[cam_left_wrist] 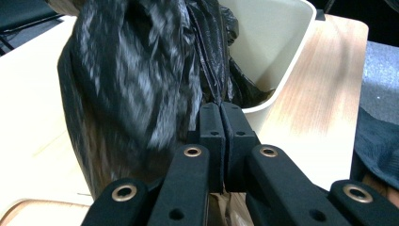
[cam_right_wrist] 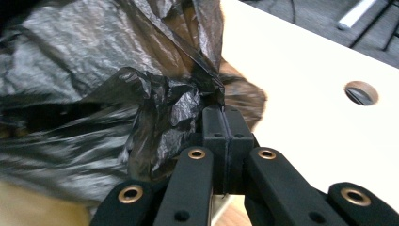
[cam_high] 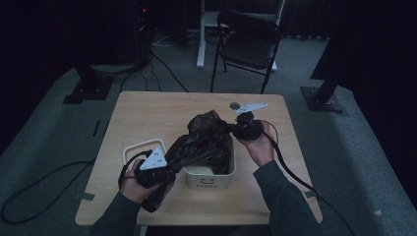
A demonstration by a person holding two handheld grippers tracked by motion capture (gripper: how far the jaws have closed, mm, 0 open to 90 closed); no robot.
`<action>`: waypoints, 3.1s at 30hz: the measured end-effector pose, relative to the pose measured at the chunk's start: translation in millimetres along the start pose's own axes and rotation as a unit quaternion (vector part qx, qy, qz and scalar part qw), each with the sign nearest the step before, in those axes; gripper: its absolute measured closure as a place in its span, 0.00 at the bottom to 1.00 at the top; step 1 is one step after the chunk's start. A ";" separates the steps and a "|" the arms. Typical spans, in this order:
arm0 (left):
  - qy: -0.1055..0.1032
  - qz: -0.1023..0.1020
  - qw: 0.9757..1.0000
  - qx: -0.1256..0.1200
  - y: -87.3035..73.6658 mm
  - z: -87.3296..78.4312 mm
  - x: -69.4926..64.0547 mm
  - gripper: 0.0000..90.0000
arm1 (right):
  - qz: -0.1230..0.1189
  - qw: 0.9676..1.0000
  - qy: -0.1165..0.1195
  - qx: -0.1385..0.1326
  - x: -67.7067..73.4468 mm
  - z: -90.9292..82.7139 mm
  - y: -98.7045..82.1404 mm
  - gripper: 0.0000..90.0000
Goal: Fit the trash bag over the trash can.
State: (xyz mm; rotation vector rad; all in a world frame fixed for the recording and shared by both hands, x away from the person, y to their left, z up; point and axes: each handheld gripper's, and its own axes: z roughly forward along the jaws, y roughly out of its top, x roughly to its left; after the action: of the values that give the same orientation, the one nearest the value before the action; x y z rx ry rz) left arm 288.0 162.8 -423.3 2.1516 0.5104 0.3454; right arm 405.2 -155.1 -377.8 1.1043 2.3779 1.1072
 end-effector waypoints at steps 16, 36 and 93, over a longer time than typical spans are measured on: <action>-0.043 0.001 0.999 -0.014 -12.5 -10.4 7.8 0.99 | 0.081 0.994 -0.057 0.044 -51.3 13.2 -21.7 1.00; -0.037 -0.005 0.999 -0.011 -15.5 -10.2 11.6 0.99 | 0.057 0.996 -0.013 0.063 -44.9 9.9 -28.4 0.70; -0.037 -0.009 0.999 -0.001 -14.7 1.1 2.7 0.98 | -0.026 0.996 0.070 0.047 -6.6 -27.2 -60.4 1.00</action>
State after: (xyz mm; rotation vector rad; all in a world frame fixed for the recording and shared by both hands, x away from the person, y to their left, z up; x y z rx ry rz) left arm 287.3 171.1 -435.7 2.1483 0.4873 0.2562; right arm 363.4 -198.9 -405.4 1.0198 2.5768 1.0985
